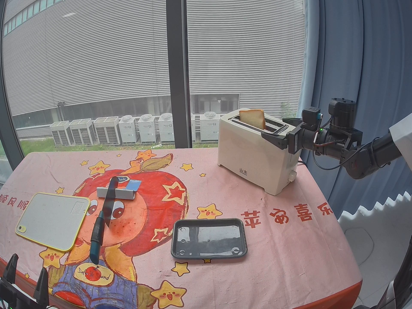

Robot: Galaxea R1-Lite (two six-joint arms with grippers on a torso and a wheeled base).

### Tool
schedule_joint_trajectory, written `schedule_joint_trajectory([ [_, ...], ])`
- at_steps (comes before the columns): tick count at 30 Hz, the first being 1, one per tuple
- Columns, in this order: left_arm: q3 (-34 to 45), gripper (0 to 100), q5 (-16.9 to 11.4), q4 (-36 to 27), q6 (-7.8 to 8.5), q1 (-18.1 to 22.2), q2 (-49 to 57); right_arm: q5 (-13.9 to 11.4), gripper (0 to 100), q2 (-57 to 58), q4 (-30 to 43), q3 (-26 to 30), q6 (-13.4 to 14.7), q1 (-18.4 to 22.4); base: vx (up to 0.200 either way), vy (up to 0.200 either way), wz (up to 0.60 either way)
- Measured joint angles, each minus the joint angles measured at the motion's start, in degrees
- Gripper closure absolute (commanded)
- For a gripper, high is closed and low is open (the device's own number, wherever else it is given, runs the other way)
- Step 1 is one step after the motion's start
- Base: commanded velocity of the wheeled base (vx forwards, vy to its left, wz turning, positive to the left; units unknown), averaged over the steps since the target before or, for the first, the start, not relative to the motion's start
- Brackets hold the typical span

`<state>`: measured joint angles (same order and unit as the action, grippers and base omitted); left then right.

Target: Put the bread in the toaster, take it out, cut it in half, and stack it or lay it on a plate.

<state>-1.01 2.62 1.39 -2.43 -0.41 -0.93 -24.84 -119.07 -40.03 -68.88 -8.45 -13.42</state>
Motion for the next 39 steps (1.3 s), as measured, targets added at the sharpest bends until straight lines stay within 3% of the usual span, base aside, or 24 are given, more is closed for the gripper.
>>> schedule_joint_trajectory([
  [10,0.0,0,0.0,0.0,-0.02,0.0,0.0,0.0,0,0.4,-0.1,0.0,0.1,0.0,0.0,0.0,0.0],
  [23,0.0,0,0.0,0.0,-0.02,0.0,0.0,-0.2,0,3.6,-0.7,3.0,3.0,0.0,0.0,0.0,0.0],
  [31,0.0,0,0.0,0.0,0.0,0.0,0.0,0.0,0,8.5,-0.7,8.0,6.4,-1.3,0.0,0.0,0.0],
  [38,0.0,0,0.0,0.0,0.0,0.0,0.0,0.1,0,11.9,-0.8,12.5,6.8,-1.7,0.0,0.0,0.0],
  [39,0.0,0,0.0,0.0,0.0,0.0,0.0,0.0,100,12.4,-0.8,13.3,6.8,-1.8,0.0,0.0,0.0],
])
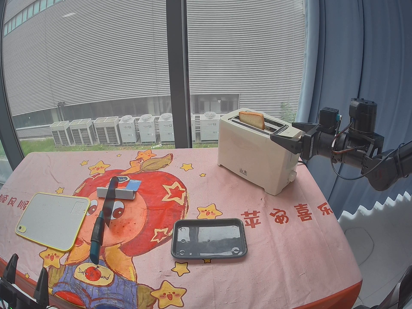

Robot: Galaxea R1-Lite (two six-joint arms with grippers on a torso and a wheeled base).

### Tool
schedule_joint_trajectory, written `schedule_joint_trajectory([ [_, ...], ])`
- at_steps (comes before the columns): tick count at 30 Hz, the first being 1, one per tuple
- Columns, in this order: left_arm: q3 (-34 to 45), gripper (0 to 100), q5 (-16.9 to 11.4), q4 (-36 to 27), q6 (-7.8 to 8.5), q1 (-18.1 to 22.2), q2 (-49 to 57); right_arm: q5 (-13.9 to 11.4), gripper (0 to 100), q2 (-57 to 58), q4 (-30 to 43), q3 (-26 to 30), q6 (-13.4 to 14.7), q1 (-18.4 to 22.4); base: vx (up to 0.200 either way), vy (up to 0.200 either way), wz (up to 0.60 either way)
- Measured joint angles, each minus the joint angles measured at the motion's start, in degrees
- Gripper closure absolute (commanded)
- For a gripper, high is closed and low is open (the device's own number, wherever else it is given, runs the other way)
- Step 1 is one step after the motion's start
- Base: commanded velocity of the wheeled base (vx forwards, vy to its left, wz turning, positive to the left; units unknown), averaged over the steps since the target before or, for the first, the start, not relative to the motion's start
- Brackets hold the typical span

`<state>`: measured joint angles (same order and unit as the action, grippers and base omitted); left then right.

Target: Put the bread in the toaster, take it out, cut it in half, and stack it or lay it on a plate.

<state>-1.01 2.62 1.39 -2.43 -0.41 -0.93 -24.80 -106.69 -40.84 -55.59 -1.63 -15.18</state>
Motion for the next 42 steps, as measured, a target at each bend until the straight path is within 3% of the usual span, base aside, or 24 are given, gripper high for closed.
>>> schedule_joint_trajectory([
  [12,0.0,0,0.0,0.0,0.0,0.0,0.0,0.3,100,3.5,-0.1,5.4,0.1,-0.7,0.0,0.0,0.0],
  [25,0.0,0,0.0,0.0,0.0,0.0,0.0,0.2,100,8.9,0.0,18.2,0.2,0.3,0.0,0.0,0.0],
  [36,0.0,0,0.0,0.0,-0.02,0.0,0.0,0.9,100,7.3,0.0,18.9,0.3,0.7,0.0,0.0,0.0],
  [42,0.0,0,0.0,0.0,0.0,0.0,0.0,4.5,100,3.8,-0.1,17.3,0.5,1.1,0.0,0.0,0.0],
])
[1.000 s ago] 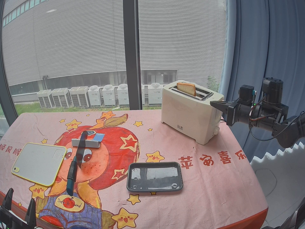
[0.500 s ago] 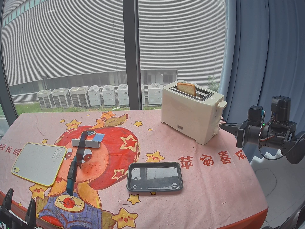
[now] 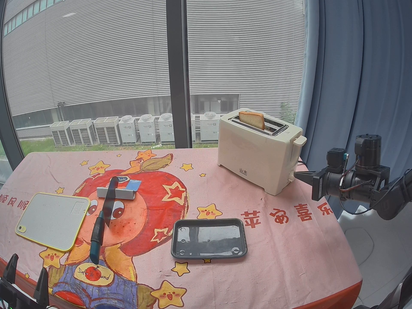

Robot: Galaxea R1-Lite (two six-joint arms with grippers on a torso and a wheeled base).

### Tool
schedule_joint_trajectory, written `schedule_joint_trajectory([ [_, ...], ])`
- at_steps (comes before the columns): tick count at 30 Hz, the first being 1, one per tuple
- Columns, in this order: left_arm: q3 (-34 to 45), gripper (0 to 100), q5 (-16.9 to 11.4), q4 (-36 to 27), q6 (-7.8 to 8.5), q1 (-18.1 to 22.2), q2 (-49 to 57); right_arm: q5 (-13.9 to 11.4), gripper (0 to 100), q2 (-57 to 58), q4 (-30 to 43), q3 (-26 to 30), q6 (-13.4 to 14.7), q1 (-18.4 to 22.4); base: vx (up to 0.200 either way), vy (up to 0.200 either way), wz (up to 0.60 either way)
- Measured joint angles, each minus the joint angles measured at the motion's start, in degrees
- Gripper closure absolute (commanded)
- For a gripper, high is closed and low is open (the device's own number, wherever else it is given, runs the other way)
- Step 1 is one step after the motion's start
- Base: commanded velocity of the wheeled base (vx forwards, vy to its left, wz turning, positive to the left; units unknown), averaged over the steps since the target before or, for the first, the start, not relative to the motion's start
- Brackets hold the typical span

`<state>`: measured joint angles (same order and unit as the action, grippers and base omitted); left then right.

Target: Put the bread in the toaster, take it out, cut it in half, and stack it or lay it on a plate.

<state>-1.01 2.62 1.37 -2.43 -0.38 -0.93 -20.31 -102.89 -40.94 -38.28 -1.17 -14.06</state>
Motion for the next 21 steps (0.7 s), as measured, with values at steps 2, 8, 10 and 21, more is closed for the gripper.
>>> schedule_joint_trajectory([
  [2,0.0,0,0.0,0.0,0.0,0.0,0.0,0.9,100,-1.2,0.0,-0.4,0.0,0.2,0.0,0.0,0.0],
  [8,0.0,0,0.0,0.0,0.0,0.0,0.0,1.2,100,-4.6,0.0,-1.6,-0.1,1.5,0.0,0.0,0.0],
  [10,0.0,0,0.0,0.0,0.0,-0.1,0.0,1.2,100,-5.8,0.0,-1.9,-0.1,1.9,0.0,0.0,0.0],
  [21,0.0,0,0.0,0.0,-0.02,0.0,0.0,2.8,100,-11.4,0.0,-3.4,-0.1,2.6,0.0,0.0,0.0],
])
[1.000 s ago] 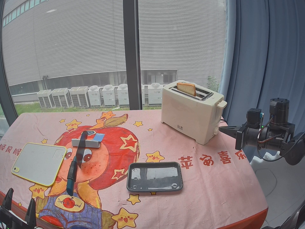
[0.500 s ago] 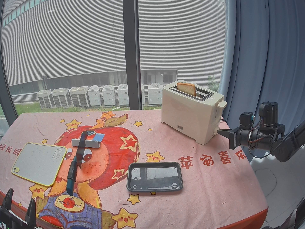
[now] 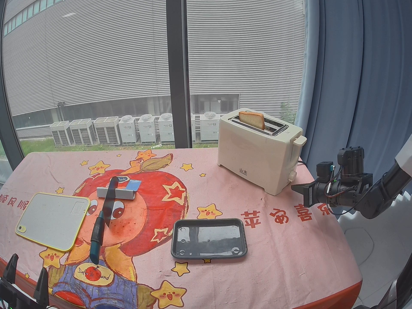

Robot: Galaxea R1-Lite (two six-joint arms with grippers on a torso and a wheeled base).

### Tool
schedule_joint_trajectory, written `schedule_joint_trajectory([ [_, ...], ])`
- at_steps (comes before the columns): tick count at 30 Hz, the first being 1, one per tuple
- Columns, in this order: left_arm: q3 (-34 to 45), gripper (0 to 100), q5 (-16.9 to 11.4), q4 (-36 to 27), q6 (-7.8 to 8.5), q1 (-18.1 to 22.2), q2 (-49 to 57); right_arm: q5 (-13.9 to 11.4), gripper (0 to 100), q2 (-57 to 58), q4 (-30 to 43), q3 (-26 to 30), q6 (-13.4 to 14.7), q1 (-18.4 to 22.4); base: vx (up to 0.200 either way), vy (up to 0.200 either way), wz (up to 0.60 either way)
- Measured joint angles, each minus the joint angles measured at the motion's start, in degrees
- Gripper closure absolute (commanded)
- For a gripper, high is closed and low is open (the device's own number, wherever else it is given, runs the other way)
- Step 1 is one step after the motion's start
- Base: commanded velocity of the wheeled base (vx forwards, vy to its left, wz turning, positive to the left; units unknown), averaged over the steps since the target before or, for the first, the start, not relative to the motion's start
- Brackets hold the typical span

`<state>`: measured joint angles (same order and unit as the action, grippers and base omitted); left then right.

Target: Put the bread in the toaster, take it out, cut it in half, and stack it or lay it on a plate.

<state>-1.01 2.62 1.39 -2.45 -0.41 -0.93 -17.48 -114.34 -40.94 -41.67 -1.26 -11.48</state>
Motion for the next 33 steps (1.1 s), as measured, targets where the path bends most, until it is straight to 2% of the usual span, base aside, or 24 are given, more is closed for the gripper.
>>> schedule_joint_trajectory([
  [9,0.0,0,0.0,0.0,0.02,0.0,0.0,1.3,100,-3.4,0.0,-1.7,0.1,0.2,0.0,0.0,0.0],
  [14,0.0,0,0.0,0.0,0.0,0.0,0.0,3.2,100,-4.8,0.0,-3.0,1.0,0.4,0.0,0.0,0.0],
  [27,0.0,0,0.0,0.0,0.0,0.0,0.0,4.4,100,-5.8,0.0,-4.7,2.0,0.5,0.0,0.0,0.0],
  [33,0.0,0,0.0,0.0,0.0,0.0,0.0,6.3,100,-5.8,0.0,-5.3,2.4,0.5,0.0,0.0,0.0],
])
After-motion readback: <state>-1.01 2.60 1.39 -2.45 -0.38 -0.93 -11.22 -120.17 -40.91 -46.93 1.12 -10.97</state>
